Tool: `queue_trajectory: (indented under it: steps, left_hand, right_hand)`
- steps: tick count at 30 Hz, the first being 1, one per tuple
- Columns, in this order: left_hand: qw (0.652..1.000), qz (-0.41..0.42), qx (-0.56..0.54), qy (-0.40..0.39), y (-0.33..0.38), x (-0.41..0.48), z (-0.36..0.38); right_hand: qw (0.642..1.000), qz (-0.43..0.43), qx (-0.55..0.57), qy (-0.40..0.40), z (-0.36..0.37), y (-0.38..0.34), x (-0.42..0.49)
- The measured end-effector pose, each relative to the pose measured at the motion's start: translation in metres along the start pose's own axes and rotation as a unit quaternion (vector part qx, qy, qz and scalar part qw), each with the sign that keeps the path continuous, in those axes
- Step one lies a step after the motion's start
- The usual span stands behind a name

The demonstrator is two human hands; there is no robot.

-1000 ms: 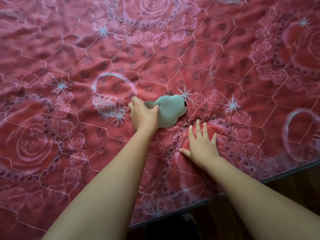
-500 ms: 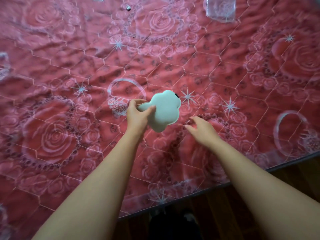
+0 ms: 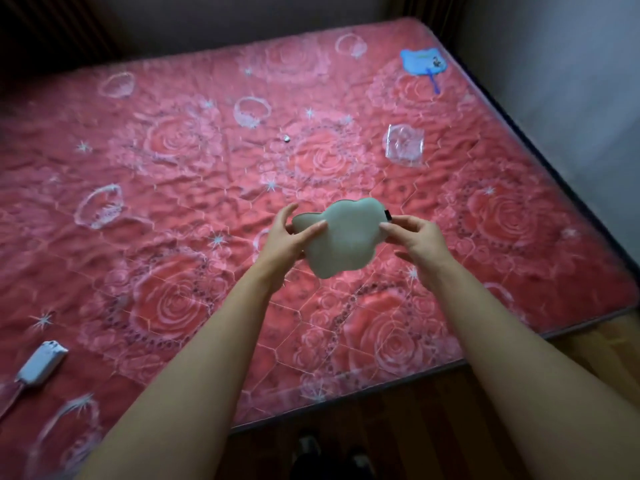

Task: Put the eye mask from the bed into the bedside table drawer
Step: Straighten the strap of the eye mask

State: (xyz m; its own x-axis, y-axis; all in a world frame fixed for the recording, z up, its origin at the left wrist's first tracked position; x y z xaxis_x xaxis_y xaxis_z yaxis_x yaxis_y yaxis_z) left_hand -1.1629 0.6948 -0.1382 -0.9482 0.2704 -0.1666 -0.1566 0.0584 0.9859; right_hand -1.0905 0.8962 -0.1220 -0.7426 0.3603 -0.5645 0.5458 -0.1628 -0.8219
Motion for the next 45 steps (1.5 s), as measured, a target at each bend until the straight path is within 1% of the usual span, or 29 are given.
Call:
queue_trajectory:
  steps: [3,7,8,10,12,14,20,27,30,35,37,45]
  left_hand:
    - [0.998,-0.015,-0.049,0.031,0.030,-0.021,0.000]
    - [0.994,-0.002,-0.103,0.028,0.071,-0.050,0.007]
    - [0.993,0.003,-0.115,0.019,0.082,-0.057,0.010]
    - [0.992,0.018,-0.123,-0.026,0.100,-0.068,0.016]
    - [0.991,0.039,-0.106,-0.074,0.117,-0.078,0.022]
    - [0.991,0.054,-0.087,-0.087,0.128,-0.085,0.023]
    - [0.994,0.079,-0.077,-0.024,0.154,-0.094,0.009]
    - [0.991,0.112,-0.067,-0.018,0.180,-0.110,0.008]
    - [0.992,0.110,-0.064,-0.007,0.182,-0.111,0.006]
    - [0.991,0.113,-0.059,0.035,0.188,-0.115,-0.002]
    - [0.990,0.120,-0.056,0.039,0.192,-0.116,-0.005]
    - [0.987,0.139,-0.060,0.058,0.205,-0.121,-0.019]
  right_hand:
    - [1.000,-0.025,0.005,-0.011,-0.002,-0.026,-0.036]
    - [0.998,-0.047,-0.002,-0.043,0.004,-0.050,-0.079]
    - [0.997,-0.053,-0.009,-0.047,0.006,-0.055,-0.087]
    - [0.996,-0.070,-0.024,-0.049,0.009,-0.064,-0.102]
    - [0.994,-0.089,-0.037,-0.054,0.014,-0.074,-0.115]
    - [0.991,-0.106,-0.052,-0.061,0.017,-0.084,-0.125]
    - [0.980,-0.146,-0.109,-0.079,0.016,-0.104,-0.148]
    - [0.969,-0.177,-0.173,-0.017,-0.003,-0.117,-0.162]
    - [0.959,-0.200,-0.201,0.002,-0.005,-0.125,-0.165]
    - [0.954,-0.210,-0.209,-0.030,0.000,-0.133,-0.174]
    - [0.954,-0.209,-0.210,-0.036,0.003,-0.134,-0.176]
    - [0.955,-0.249,-0.162,-0.025,0.001,-0.149,-0.188]
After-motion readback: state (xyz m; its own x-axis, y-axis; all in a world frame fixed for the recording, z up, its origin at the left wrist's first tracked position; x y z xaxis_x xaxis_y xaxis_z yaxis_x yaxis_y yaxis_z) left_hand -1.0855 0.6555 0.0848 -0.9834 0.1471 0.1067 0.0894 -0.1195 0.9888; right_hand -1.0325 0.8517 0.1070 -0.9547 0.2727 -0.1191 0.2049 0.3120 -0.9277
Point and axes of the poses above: each hand's wrist, its own x-axis towards the middle knuckle, its own z-axis out of the palm, y = z × x, the point moved 7 cm from there along x, towards the middle knuckle, and after that the axes turned 11 degrees about z, right-handed, at the moved point
